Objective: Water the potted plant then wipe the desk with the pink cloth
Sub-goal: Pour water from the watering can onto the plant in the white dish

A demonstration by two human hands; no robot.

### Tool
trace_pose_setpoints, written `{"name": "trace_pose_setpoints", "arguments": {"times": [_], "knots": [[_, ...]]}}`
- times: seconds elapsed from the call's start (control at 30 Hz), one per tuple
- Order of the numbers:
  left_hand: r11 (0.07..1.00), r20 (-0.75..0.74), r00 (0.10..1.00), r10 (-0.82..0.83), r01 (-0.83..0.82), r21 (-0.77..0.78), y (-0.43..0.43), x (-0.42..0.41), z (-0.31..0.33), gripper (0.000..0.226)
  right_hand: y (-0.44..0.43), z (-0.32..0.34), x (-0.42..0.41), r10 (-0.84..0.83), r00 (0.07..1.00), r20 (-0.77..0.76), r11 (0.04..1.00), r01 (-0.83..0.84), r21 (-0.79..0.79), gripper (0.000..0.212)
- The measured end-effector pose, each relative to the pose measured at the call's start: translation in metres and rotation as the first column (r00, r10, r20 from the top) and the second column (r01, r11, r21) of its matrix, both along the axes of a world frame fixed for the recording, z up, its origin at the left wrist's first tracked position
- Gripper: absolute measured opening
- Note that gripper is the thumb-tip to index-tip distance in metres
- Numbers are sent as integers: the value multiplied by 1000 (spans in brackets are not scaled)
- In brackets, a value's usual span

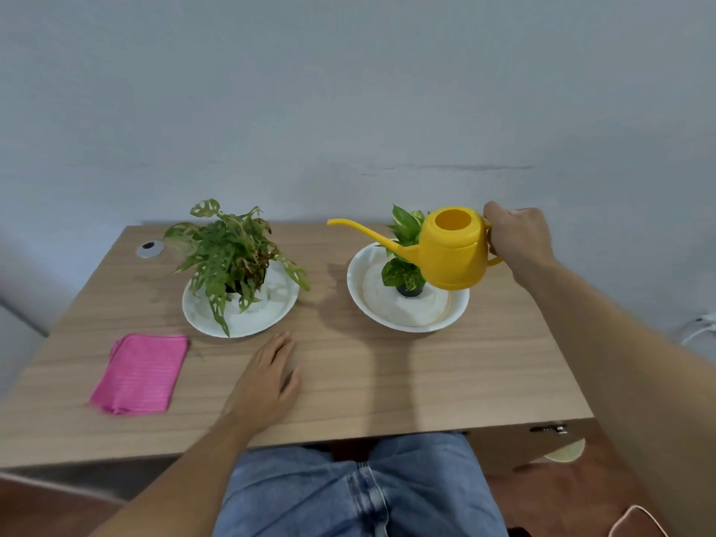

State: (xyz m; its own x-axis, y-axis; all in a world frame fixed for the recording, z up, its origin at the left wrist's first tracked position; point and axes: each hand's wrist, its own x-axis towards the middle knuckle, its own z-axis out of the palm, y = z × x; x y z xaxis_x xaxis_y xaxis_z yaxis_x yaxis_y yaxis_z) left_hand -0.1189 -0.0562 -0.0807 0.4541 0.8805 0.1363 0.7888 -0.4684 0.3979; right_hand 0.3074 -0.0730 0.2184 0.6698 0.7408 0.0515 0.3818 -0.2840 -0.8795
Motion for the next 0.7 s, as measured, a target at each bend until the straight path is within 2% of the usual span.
{"name": "trace_pose_setpoints", "arguments": {"times": [0.13,0.27,0.47,0.57,0.7], "knots": [[998,-13,999,-30,30,48,-2,-28,1,71,18,2,-15,5,1000,16,999,-5,-40,44],[999,-21,999,-28,29,43,-5,-48,1,70,36,8,-38,54,997,46,999,-54,2,40],[995,-24,996,87,-86,49,-15,-56,1,69,61,15,-67,165,979,119,986,-160,-51,39],[984,-34,984,176,-175,27,-16,-57,1,69,73,19,-87,187,975,117,982,-186,-22,41],[976,-39,976,215,-214,29,-20,-56,2,70,87,23,-109,258,957,132,966,-253,-56,41]]}}
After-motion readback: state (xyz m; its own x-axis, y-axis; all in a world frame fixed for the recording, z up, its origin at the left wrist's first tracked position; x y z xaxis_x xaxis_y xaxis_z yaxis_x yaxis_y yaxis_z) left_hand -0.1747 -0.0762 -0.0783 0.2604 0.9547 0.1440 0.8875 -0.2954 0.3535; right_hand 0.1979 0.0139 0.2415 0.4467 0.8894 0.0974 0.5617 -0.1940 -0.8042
